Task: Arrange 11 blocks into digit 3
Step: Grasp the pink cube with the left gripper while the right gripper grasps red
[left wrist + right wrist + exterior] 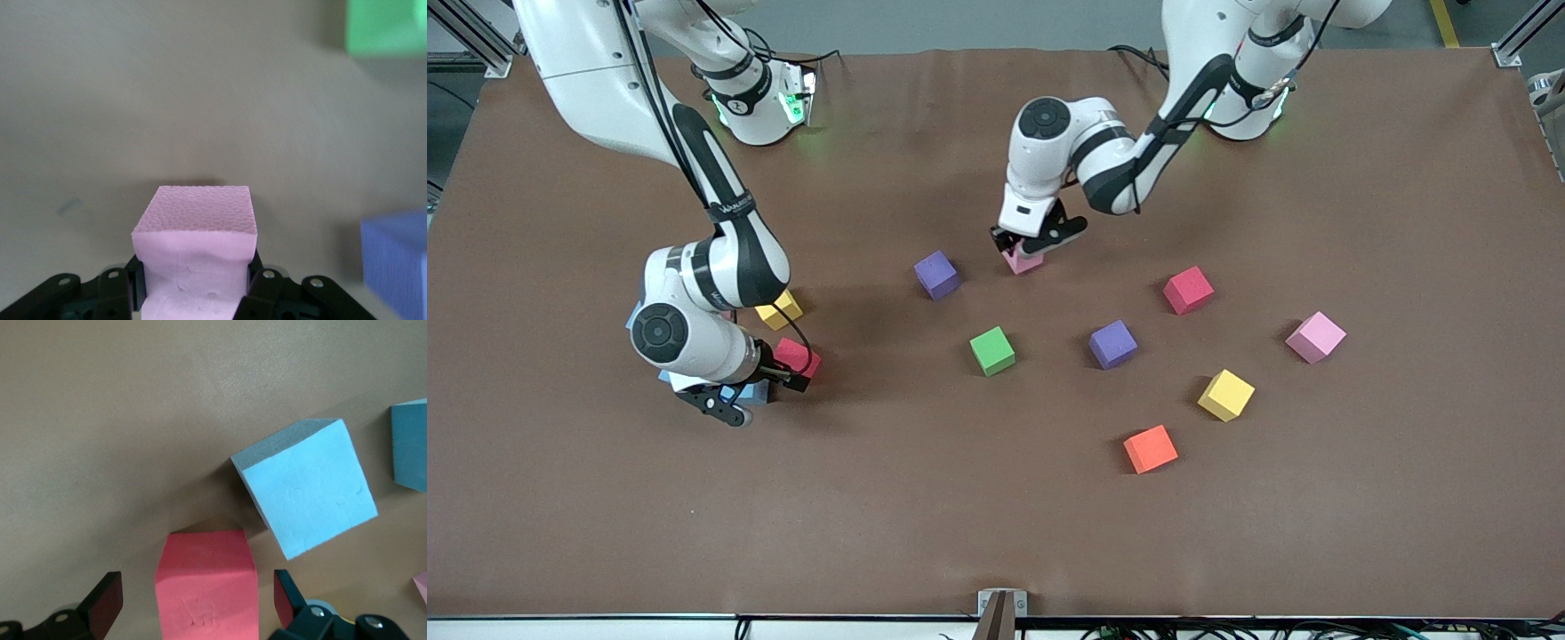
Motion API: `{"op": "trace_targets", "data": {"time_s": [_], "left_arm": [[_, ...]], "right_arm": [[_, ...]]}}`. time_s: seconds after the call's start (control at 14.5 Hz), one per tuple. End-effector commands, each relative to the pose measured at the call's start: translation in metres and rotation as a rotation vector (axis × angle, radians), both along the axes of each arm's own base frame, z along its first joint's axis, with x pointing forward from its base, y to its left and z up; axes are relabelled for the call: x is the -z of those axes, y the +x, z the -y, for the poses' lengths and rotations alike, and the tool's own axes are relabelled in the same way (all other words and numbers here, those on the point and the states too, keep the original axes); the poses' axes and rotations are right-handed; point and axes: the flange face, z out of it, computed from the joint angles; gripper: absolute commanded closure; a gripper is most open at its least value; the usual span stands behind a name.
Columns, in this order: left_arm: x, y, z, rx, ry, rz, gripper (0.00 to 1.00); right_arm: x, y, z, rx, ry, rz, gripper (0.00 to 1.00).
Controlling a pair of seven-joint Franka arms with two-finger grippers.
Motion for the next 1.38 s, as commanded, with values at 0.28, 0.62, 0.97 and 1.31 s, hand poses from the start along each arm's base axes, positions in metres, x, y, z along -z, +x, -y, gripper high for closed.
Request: {"op": "trace_targets", "data": {"time_s": [0.28,0.62,0.97,1.31], "left_arm": [[0.011,-0.01,0.02,0.232,0.047,-0.007,0.84],[0.013,-0.01,0.047,0.302,0.133,-0.055,0.84],[0.008,-0.023,0.055,0.385,0.109,-0.071,0.84],[0.007,-0.029,0.055,0.488,0.081,-0.108,0.84]], "right_arm": [[0.019,-0.018,-0.006,-0.004,-0.003,-0.019,0.0],[0.028,-0.022,-0.006,-0.029,-0.004,-0.016,0.24],[0.029,-0.022,-0.006,-0.034,-0.005,-0.024,0.68],[-0.001,-0.025,-0.014,-0.044,0.0,-0.035,0.69]]}}
